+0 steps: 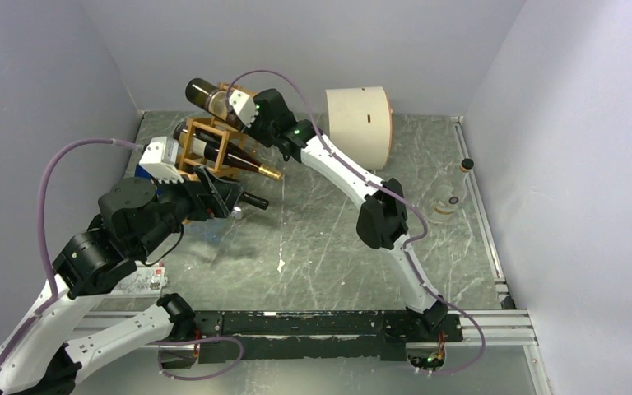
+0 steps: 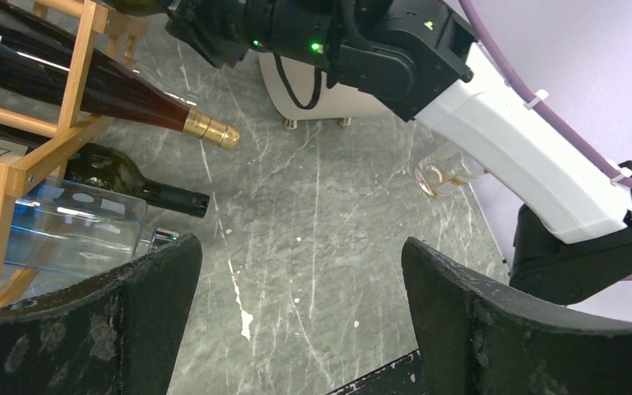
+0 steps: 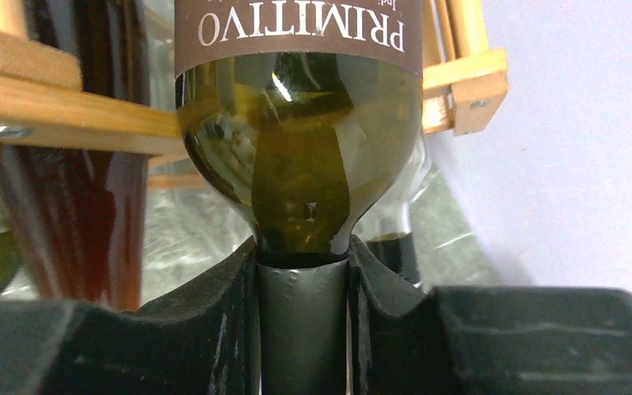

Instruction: Take the wine bottle off the wine rack

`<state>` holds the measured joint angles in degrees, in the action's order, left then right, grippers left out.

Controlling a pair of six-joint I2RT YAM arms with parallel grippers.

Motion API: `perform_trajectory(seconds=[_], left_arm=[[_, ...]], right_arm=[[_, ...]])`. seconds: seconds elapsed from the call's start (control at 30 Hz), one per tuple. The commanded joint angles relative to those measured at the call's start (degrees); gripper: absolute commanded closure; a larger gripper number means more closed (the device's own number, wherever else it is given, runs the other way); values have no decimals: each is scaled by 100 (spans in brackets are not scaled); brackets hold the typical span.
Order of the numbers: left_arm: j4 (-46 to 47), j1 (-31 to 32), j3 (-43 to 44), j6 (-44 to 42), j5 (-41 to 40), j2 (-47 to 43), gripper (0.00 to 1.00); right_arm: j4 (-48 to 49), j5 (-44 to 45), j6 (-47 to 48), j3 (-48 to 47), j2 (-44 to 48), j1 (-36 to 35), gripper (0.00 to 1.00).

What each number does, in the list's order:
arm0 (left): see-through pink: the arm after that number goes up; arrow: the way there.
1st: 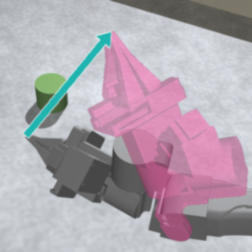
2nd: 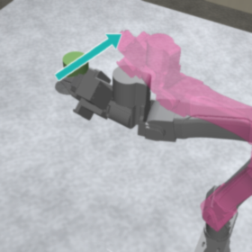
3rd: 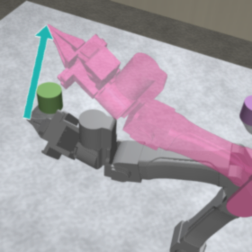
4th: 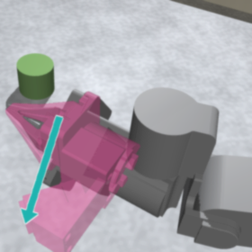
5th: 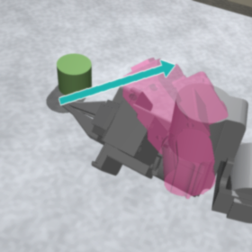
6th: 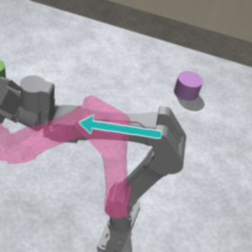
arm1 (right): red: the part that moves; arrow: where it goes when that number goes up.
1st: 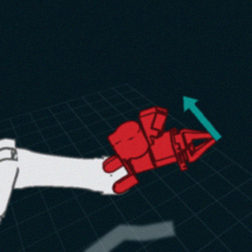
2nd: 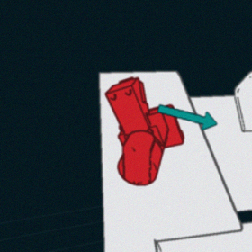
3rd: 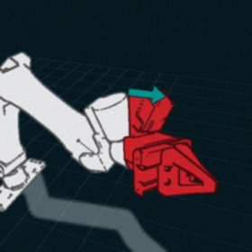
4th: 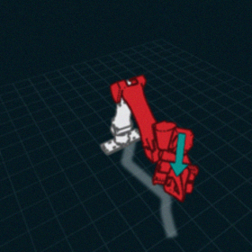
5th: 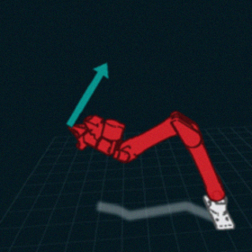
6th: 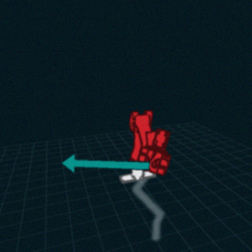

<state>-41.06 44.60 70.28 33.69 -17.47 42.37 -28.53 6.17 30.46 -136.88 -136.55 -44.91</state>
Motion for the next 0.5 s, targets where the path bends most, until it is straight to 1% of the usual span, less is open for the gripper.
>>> perform_trajectory(seconds=[0.0, 0.17, 0.33, 0.47], left_arm=[[-32, -2, 23, -1, -81, -75, 5], [18, -7, -14, 47, -18, -87, 5], [55, 1, 15, 37, 32, -63, 5], [37, -5, 47, 51, 26, -58, 5]], right_arm=[[357, -1261, -1220, 456, 871, 17, 100], [1168, -2509, -3001, 1431, 1484, 397, 100], [1784, -3552, -4442, 1904, 1709, 741, 100], [2438, -4125, -5593, 2285, 1917, 1060, 100]])
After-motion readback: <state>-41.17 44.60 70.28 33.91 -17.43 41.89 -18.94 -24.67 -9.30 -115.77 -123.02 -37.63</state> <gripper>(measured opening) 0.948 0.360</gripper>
